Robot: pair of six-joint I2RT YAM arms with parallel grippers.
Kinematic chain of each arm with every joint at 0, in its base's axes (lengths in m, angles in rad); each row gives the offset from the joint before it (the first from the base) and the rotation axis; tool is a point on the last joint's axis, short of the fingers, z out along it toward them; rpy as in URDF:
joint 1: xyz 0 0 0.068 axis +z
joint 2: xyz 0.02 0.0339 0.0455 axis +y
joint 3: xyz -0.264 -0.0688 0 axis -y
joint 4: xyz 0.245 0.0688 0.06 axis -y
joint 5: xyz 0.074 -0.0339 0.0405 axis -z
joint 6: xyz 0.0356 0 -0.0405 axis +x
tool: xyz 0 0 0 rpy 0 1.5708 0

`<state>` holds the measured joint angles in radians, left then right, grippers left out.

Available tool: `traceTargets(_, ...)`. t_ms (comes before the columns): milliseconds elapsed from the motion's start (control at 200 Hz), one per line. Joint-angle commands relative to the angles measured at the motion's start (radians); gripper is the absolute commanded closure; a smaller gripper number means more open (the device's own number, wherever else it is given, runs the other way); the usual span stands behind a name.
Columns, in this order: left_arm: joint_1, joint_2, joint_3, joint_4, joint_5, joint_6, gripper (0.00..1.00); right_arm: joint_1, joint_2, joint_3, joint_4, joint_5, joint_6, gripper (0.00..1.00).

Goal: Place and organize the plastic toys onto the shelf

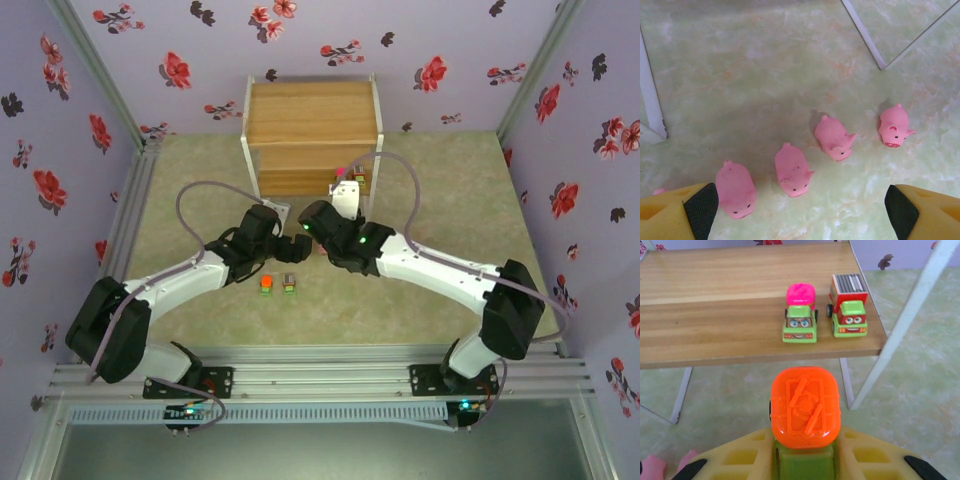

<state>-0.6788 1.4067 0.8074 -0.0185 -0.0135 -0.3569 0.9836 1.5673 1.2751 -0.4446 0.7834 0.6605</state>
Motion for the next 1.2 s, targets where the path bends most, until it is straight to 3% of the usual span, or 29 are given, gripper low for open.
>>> traceTargets(0,-0.006,-0.014,-0.011,0.017,0.018,0.024,0.09,-0.015,0.035,0.059,0.026,-0.015,-0.037,0.99)
traceTargets(670,-0.006,-0.011,-0.010,0.016,0.018,0.022,0.09,-0.107,0.229,0.303,0.007,-0.155,-0.049,0.99)
traceTargets(1190,-0.005,-0.008,-0.007,0.017,0.018,0.022,0.09,-0.138,0.332,0.387,0.002,-0.142,-0.086,0.99)
